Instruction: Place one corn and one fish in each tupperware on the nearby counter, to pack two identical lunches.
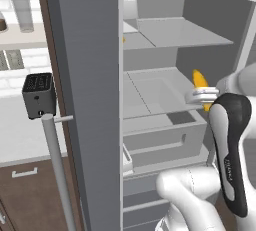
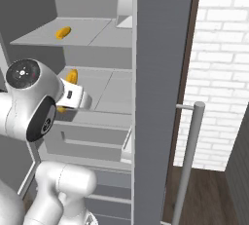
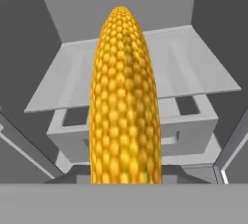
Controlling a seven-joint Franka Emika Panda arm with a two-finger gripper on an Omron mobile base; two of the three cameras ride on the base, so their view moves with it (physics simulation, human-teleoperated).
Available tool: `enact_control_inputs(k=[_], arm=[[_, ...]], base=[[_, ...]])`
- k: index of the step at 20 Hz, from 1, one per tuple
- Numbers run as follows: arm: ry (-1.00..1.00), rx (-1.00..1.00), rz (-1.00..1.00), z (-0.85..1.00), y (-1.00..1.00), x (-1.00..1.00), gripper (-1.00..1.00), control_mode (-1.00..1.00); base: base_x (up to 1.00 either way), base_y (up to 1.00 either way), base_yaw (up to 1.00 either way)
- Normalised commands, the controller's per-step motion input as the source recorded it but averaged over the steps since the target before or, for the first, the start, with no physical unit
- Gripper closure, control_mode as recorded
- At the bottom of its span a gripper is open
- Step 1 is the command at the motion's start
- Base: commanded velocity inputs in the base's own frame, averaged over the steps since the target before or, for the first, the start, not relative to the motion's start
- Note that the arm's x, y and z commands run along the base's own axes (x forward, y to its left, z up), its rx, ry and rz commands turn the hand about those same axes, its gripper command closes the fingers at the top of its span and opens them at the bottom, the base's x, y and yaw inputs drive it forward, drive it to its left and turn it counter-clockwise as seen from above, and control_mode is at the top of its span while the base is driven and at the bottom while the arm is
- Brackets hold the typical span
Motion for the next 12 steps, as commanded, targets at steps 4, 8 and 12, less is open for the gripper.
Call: enact_control_inputs(k=[4,8,12], arm=[[0.08,-0.06,0.02,-0.45,0.00,-0.09,1.00,-1.00],[0.07,-0.02,0.06,-0.30,-0.01,-0.43,1.00,1.00],[0.00,0.00,0.00,0.00,0.00,0.00,1.00,1.00]], base=[[0.00,0.00,0.00],[-0.50,-0.11,0.07],[-1.00,-0.34,0.32]])
